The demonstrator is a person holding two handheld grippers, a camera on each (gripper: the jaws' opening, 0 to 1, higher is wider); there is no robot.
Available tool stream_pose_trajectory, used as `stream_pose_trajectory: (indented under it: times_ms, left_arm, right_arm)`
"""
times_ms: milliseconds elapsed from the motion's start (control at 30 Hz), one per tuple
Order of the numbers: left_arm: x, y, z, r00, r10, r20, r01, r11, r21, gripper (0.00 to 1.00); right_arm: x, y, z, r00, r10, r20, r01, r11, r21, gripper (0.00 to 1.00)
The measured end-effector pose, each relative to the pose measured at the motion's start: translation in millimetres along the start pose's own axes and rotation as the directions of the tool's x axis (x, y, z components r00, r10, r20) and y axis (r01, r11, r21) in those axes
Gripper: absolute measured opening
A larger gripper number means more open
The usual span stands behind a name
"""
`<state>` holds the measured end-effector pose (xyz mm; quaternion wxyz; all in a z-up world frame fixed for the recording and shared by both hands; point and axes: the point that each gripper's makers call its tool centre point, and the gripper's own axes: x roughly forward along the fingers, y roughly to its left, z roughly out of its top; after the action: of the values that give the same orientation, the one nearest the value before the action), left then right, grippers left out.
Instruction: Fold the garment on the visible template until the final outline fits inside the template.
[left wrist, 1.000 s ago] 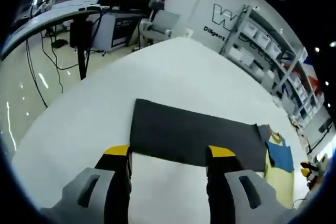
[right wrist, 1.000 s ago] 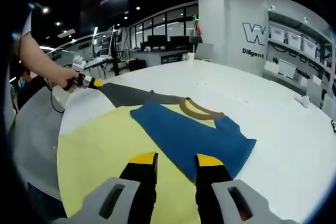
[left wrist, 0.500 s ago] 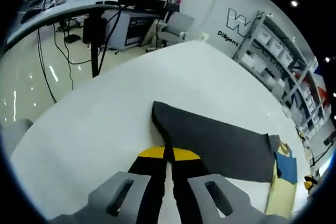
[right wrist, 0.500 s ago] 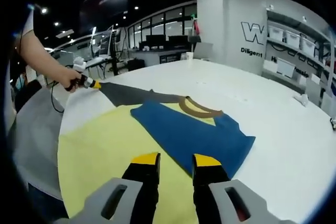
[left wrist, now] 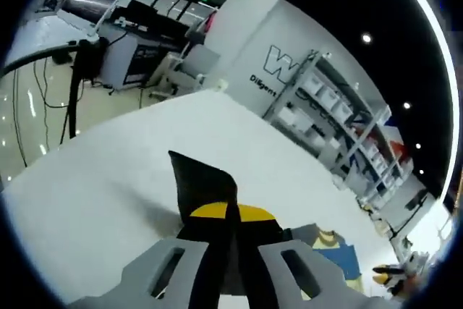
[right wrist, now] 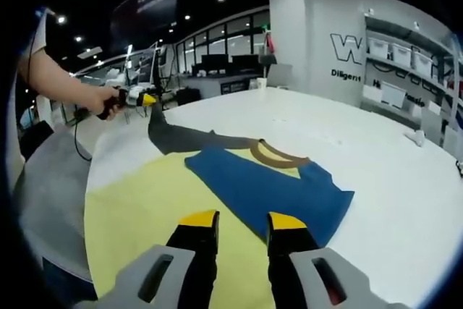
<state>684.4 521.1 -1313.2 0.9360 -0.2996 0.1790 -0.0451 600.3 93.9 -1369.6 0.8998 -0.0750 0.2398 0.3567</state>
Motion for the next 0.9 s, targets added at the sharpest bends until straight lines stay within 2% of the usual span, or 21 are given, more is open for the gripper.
stream_pose_trajectory:
  times_ms: [67,133,167,200,300,333,467,600,667,700,900]
  left_arm:
    - [7,-23.1,0.1,0.998,-0.065,-0.008,0.065,0.998,0.004,0.0]
    - [13,-39.1,-0.5,0.994,-0.105,-0.016,0.105,0.994,0.013,0.0]
    - [17,-52.2,-1.9,0.99,-0.14,-0.025,0.14,0.99,0.014,0.0]
    - [26,-86.7,-5.4,0.975,-0.22,-0.039,0.221,0.975,0.024,0.0]
    - [33,-113.8,-10.5,0.958,-0.28,-0.059,0.282,0.959,0.03,0.0]
    - [36,-126.3,-13.5,0.949,-0.309,-0.068,0.311,0.95,0.032,0.0]
    - [45,-157.8,-25.1,0.923,-0.371,-0.097,0.376,0.926,0.037,0.0]
    - [55,-184.6,-41.9,0.893,-0.428,-0.138,0.437,0.899,0.039,0.0]
    - [58,-201.7,-57.2,0.871,-0.459,-0.174,0.472,0.88,0.046,0.0]
    - [61,-208.4,-66.8,0.857,-0.474,-0.203,0.495,0.866,0.065,0.0]
    - [70,-240.2,-112.1,0.818,-0.502,-0.281,0.542,0.836,0.084,0.0]
  right_arm:
    - [-2,0,0.4,1.0,-0.001,0.004,0.001,1.0,0.002,0.22]
    - [-4,0,0.6,1.0,-0.001,0.008,0.001,1.0,0.005,0.22]
    - [-9,-1,-0.7,1.0,-0.004,0.012,0.004,1.0,0.01,0.26]
    - [-9,-1,-0.8,1.0,-0.004,0.012,0.004,1.0,0.011,0.26]
    - [-11,-1,-1.7,1.0,-0.002,0.015,0.002,1.0,0.014,0.29]
    - [-12,0,-2.0,1.0,-0.001,0.015,0.0,1.0,0.014,0.3]
    - [-13,0,-4.4,1.0,0.001,0.017,-0.001,1.0,0.022,0.32]
    - [-15,1,-6.4,1.0,0.001,0.017,-0.001,1.0,0.029,0.34]
    - [-16,1,-6.9,1.0,0.0,0.017,0.0,1.0,0.031,0.35]
    - [-17,1,-7.1,1.0,-0.001,0.017,0.001,1.0,0.031,0.35]
    - [-21,-3,-11.6,1.0,-0.01,0.014,0.01,0.999,0.039,0.37]
